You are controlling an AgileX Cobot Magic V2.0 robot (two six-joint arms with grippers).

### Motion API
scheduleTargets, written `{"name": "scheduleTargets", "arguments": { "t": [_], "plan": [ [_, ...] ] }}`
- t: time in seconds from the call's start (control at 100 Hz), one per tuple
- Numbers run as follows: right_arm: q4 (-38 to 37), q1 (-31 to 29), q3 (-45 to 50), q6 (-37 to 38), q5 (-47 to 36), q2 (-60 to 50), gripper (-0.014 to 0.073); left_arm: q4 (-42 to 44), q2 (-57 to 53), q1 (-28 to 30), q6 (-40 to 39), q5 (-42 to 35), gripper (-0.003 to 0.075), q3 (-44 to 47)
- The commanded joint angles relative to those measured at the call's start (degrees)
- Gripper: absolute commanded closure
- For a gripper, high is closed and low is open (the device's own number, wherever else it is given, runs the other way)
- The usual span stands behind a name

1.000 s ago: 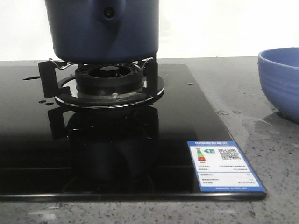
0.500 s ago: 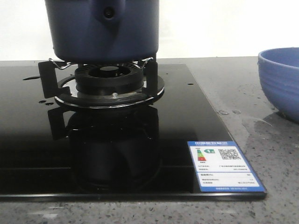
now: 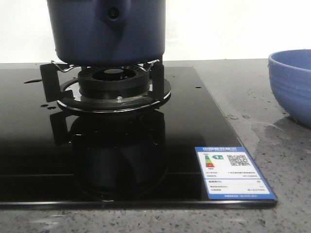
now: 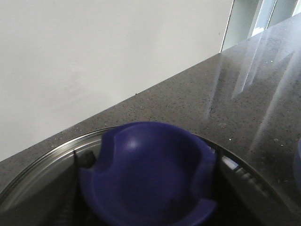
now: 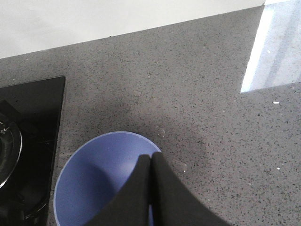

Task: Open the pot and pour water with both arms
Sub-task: 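Open the right gripper to release the bowl and raise it, then lower the held lid onto the pot with the left gripper and release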

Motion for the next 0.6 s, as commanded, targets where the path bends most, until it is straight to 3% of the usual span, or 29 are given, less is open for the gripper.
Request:
{"name": "scheduleTargets", "arguments": {
  "t": [0.0, 0.16, 0.4, 0.48, 0.59],
  "plan": [
    [-1.1, -0.5, -1.7, -0.9, -3.2, -0.4, 0.0657, -2.9, -2.0, -0.4, -0.2, 1.0, 0.0293, -2.2],
    [-1.1, -0.5, -1.7, -0.9, -3.1, -0.4, 0.0657, -3.6, -2.0, -0.4, -0.8, 1.2, 0.0141, -2.2],
    [-1.3, -0.5, -1.7, -2.5, -3.1, -0.4, 0.0657, -6.1, -5.6, -0.4, -0.8, 1.8, 0.0135, -2.2],
    [-1.3, -0.5, -1.4, -6.2, -3.9, -0.9, 0.0657, -6.0, -9.3, -0.4, -0.8, 0.9, 0.0164, -2.1],
    [-1.3, -0.5, 1.5, -8.6, -7.9, -3.6, 0.0657, -5.9, -16.6, -0.4, -0.8, -3.4, 0.0326, -0.3]
  ]
}}
